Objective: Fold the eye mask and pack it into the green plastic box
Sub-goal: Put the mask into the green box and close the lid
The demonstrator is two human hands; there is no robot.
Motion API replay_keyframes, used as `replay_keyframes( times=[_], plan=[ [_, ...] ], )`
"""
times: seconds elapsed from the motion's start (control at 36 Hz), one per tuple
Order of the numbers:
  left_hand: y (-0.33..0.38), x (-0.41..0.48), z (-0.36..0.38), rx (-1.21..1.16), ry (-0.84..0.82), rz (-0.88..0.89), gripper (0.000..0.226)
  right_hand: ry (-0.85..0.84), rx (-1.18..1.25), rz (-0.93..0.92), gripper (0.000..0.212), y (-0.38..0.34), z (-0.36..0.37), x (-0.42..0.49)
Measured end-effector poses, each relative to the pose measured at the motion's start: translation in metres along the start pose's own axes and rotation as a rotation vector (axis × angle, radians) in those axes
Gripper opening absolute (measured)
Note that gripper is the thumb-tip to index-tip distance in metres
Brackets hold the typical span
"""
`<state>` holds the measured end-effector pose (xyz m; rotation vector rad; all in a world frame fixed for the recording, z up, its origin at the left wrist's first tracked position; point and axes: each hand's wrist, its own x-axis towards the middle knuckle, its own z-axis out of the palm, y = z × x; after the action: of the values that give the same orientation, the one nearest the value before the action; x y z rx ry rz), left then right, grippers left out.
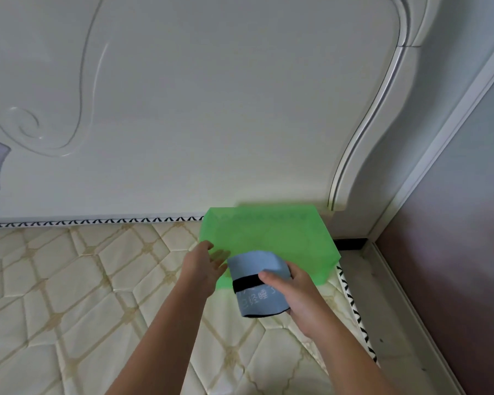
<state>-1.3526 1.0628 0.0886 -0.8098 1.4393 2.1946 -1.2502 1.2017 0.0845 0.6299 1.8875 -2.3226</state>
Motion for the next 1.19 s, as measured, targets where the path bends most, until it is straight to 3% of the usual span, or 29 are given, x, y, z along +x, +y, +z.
replay_keyframes(
  times=[0.11, 0.17, 0.25, 0.39, 0.53, 0.72, 0.89, 1.0, 1.19],
  plan=[
    [0.019, -0.002, 0.006, -0.075, -0.073, 0.044, 0.032, -0.022, -0.008, -0.023, 0.019, -0.004, 0.002, 0.014],
    [0.028, -0.003, 0.010, -0.063, -0.099, 0.083, 0.031, -0.011, -0.004, -0.028, 0.016, -0.006, 0.006, 0.023],
    [0.035, -0.003, 0.015, 0.078, -0.066, 0.204, 0.028, 0.034, -0.002, -0.031, 0.014, -0.010, 0.011, 0.040],
    [0.042, 0.001, 0.012, 0.374, -0.095, 0.385, 0.051, 0.037, -0.045, -0.019, 0.015, -0.011, 0.021, 0.066],
    [0.051, 0.010, 0.008, 0.566, -0.081, 0.559, 0.050, 0.002, -0.105, 0.002, 0.017, -0.008, 0.030, 0.091],
    [0.060, 0.018, 0.007, 0.500, -0.152, 0.661, 0.049, -0.008, -0.077, 0.050, 0.013, 0.003, 0.042, 0.123],
    [0.064, 0.026, 0.010, 0.565, -0.123, 0.788, 0.037, 0.095, 0.003, 0.154, 0.039, 0.016, 0.051, 0.159],
    [0.068, 0.029, 0.010, 0.704, -0.037, 0.892, 0.029, 0.133, 0.009, 0.245, 0.043, 0.024, 0.058, 0.185],
    [0.071, 0.028, 0.008, 0.748, -0.009, 0.922, 0.039, 0.239, -0.004, 0.271, 0.045, 0.040, 0.067, 0.214]
  ],
)
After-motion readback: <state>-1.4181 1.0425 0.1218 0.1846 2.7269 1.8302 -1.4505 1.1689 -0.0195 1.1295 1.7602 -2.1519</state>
